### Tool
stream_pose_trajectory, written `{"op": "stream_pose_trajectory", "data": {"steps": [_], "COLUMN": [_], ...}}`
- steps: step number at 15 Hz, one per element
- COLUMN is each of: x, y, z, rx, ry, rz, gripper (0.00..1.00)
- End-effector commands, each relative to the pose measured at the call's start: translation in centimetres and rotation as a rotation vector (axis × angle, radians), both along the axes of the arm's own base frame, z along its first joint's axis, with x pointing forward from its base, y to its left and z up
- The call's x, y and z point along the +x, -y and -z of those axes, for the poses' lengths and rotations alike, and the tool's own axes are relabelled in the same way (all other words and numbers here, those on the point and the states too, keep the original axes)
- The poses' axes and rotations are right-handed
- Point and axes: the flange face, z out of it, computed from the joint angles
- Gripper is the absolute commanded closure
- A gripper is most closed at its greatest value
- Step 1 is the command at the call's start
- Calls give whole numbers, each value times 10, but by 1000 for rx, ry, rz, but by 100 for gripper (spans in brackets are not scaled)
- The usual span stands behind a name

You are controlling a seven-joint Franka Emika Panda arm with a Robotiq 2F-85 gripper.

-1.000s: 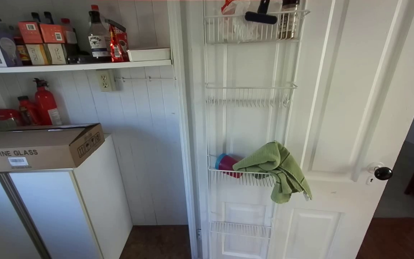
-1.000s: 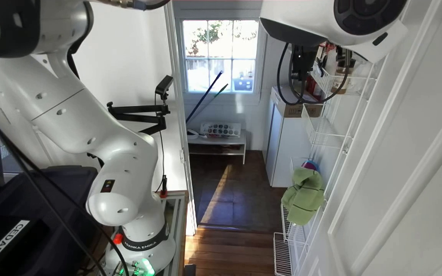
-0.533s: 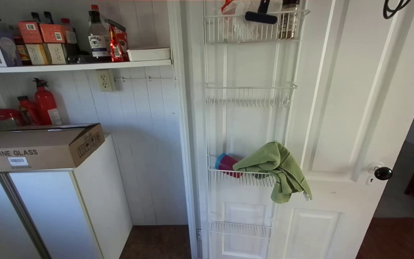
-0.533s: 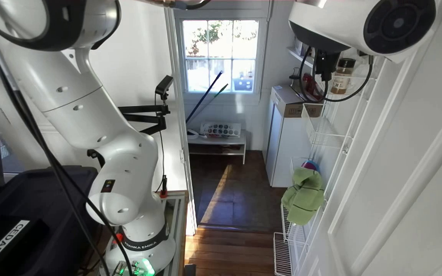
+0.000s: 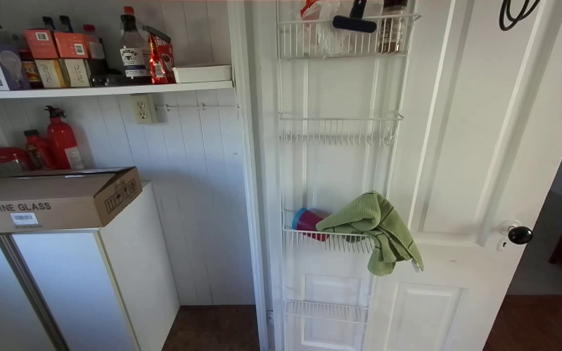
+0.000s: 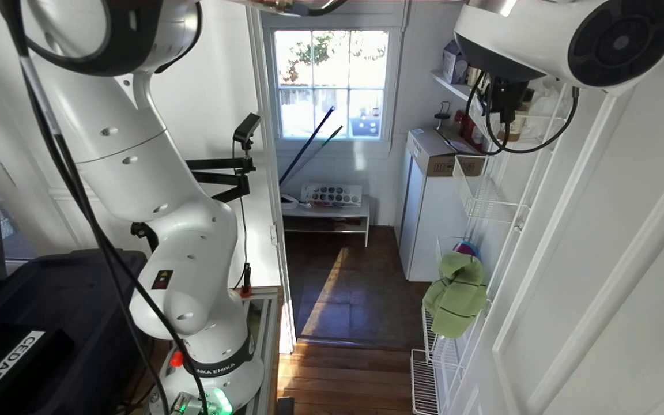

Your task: Take the book off of the top shelf and place it on the empty shelf

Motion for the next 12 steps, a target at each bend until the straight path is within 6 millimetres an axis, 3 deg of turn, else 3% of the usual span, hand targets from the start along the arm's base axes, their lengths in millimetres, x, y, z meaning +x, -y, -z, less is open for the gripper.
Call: {"op": "stream_pose_trajectory", "data": {"steps": [1,12], "x": [1,-17], "y": [5,24], "z": [-13,-35], "rx": [29,-49], "ry": [12,-56], "rz": [26,79], "gripper": [98,95]}}
